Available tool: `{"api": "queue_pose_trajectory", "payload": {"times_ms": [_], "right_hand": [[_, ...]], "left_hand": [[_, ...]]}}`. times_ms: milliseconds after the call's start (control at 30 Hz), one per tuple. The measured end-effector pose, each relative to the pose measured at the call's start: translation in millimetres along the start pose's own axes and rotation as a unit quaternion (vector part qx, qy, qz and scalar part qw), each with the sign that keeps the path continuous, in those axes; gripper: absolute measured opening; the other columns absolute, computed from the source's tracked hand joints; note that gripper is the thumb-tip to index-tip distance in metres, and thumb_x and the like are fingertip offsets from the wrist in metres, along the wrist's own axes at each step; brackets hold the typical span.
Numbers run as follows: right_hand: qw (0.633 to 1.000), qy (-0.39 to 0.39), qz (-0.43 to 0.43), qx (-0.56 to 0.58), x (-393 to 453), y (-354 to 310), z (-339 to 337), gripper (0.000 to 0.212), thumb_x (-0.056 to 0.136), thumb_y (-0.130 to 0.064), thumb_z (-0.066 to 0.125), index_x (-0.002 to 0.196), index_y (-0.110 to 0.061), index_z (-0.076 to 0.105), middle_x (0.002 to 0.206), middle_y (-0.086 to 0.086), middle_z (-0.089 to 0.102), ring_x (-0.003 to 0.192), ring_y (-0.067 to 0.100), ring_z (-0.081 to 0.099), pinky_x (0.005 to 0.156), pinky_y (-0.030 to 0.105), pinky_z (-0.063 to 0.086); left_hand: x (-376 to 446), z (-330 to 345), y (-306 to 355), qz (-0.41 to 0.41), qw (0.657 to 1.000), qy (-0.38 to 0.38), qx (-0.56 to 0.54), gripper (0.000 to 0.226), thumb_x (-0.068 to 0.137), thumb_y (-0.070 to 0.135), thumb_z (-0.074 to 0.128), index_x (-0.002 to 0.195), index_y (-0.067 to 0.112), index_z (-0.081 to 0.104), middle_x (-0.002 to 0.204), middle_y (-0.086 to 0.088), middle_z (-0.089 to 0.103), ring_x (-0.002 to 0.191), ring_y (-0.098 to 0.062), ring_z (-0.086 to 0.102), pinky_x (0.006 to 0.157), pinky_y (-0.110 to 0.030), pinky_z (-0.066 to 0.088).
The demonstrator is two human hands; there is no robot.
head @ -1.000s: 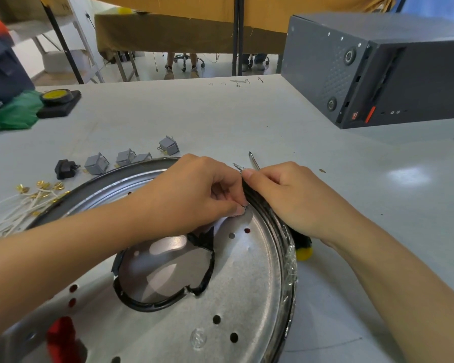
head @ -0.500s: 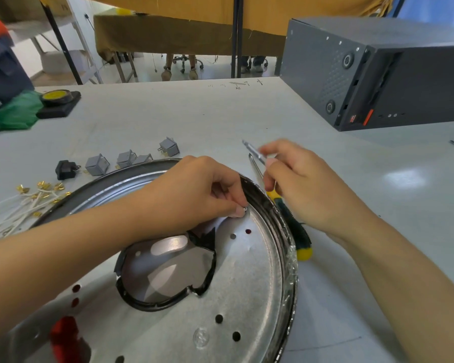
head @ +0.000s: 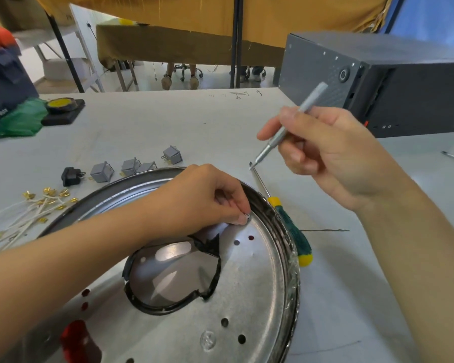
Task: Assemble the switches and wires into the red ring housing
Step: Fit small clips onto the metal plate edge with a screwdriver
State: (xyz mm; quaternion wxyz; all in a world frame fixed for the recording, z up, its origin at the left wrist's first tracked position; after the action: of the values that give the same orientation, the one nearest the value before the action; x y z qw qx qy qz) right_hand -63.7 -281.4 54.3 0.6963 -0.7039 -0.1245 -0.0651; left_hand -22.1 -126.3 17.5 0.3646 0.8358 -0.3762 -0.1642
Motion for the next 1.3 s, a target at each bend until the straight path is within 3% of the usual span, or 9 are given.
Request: {"api": "queue_pose_trajectory", "payload": {"times_ms": [167, 333, 433, 633, 733, 867, 967, 1133, 1300], "right_hand": [[0.992, -0.025, -0.008, -0.120, 1, 5, 15, 0.030, 0.088, -0.024, 0.057, 0.064, -0.013, 0.070, 0.052, -0.002, 0.052, 0.045, 0.005, 0.042, 0.045, 0.010, 0.034], [0.980, -0.017, 0.000, -0.198, -2, 18, 17, 0.022, 0.091, -0.008, 0.057, 0.071, -0.014, 0.063, 0.047, -0.007, 0.050, 0.046, 0.007, 0.046, 0.049, 0.013, 0.038], [0.977, -0.029, -0.006, -0.212, -3, 20, 19, 0.021, 0.091, -0.007, 0.057, 0.073, -0.015, 0.061, 0.049, -0.011, 0.054, 0.046, 0.003, 0.049, 0.049, 0.008, 0.037], [0.968, -0.053, -0.003, -0.247, -3, 23, 21, 0.018, 0.090, -0.012, 0.059, 0.074, -0.018, 0.063, 0.053, -0.011, 0.056, 0.050, 0.004, 0.053, 0.053, 0.011, 0.040], [0.962, -0.055, -0.010, -0.266, -4, 22, 21, 0.017, 0.090, -0.014, 0.059, 0.075, -0.019, 0.064, 0.057, -0.009, 0.057, 0.054, 0.006, 0.053, 0.056, 0.019, 0.044], [0.953, -0.057, -0.024, -0.298, -5, 18, 23, 0.015, 0.090, -0.017, 0.059, 0.077, -0.018, 0.065, 0.065, 0.001, 0.058, 0.063, 0.024, 0.056, 0.066, 0.045, 0.051], [0.948, -0.072, -0.019, -0.308, -6, 17, 25, 0.014, 0.090, -0.022, 0.058, 0.078, -0.019, 0.064, 0.068, 0.005, 0.059, 0.067, 0.028, 0.055, 0.068, 0.049, 0.049], [0.935, -0.097, -0.010, -0.340, -6, 11, 24, 0.004, 0.087, -0.026, 0.060, 0.087, -0.028, 0.056, 0.072, 0.008, 0.062, 0.068, 0.025, 0.058, 0.067, 0.045, 0.051], [0.902, -0.124, 0.007, -0.413, 2, -3, 24, 0.028, 0.082, -0.029, 0.068, 0.090, -0.035, 0.042, 0.070, -0.008, 0.067, 0.052, 0.007, 0.061, 0.053, 0.017, 0.047]], "left_hand": [[1, 0, -2, 0.006, 1.000, 0.000, -0.001, 0.008, 0.072, 0.018, 0.079, 0.076, 0.023, 0.074, 0.068, 0.009, 0.071, 0.061, 0.001, 0.062, 0.067, -0.018, 0.054], [1, 1, 0, 0.024, 1.000, -0.010, 0.006, 0.008, 0.072, 0.023, 0.079, 0.073, 0.028, 0.072, 0.068, 0.013, 0.070, 0.060, 0.005, 0.061, 0.061, -0.008, 0.047], [2, 1, 0, 0.028, 1.000, -0.005, 0.014, 0.008, 0.072, 0.024, 0.079, 0.072, 0.026, 0.072, 0.065, 0.013, 0.069, 0.059, 0.004, 0.060, 0.060, -0.010, 0.047], [2, 0, 0, 0.028, 0.999, -0.004, 0.018, 0.008, 0.071, 0.023, 0.079, 0.071, 0.026, 0.071, 0.066, 0.013, 0.068, 0.058, 0.005, 0.058, 0.061, -0.011, 0.049], [1, 1, 1, 0.032, 0.999, -0.007, 0.016, 0.009, 0.072, 0.023, 0.079, 0.070, 0.028, 0.071, 0.066, 0.015, 0.068, 0.058, 0.005, 0.059, 0.060, -0.009, 0.047], [1, 1, 2, 0.036, 0.999, -0.006, 0.018, 0.015, 0.072, 0.022, 0.079, 0.067, 0.032, 0.068, 0.064, 0.019, 0.067, 0.058, 0.007, 0.058, 0.058, -0.006, 0.044], [1, 1, 2, 0.039, 0.999, -0.002, 0.019, 0.019, 0.072, 0.022, 0.079, 0.065, 0.034, 0.066, 0.063, 0.021, 0.066, 0.057, 0.007, 0.058, 0.056, -0.004, 0.042], [1, 2, 1, 0.039, 0.999, -0.001, 0.021, 0.014, 0.073, 0.021, 0.079, 0.068, 0.030, 0.068, 0.061, 0.021, 0.064, 0.056, 0.007, 0.057, 0.056, -0.004, 0.041], [1, 1, 1, 0.036, 0.999, 0.002, 0.024, 0.011, 0.073, 0.022, 0.079, 0.070, 0.026, 0.069, 0.061, 0.017, 0.064, 0.056, 0.006, 0.055, 0.058, -0.008, 0.043]]}}
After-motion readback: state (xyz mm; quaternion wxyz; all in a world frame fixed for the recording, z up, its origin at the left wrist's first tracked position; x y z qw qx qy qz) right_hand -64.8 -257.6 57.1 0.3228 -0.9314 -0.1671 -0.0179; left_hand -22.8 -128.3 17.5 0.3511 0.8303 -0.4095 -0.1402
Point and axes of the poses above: each hand's wrist, its own x-axis towards the middle knuckle, its own z-axis out of the palm, y = z × x, the point moved 4 cm from there along x, towards the middle knuckle
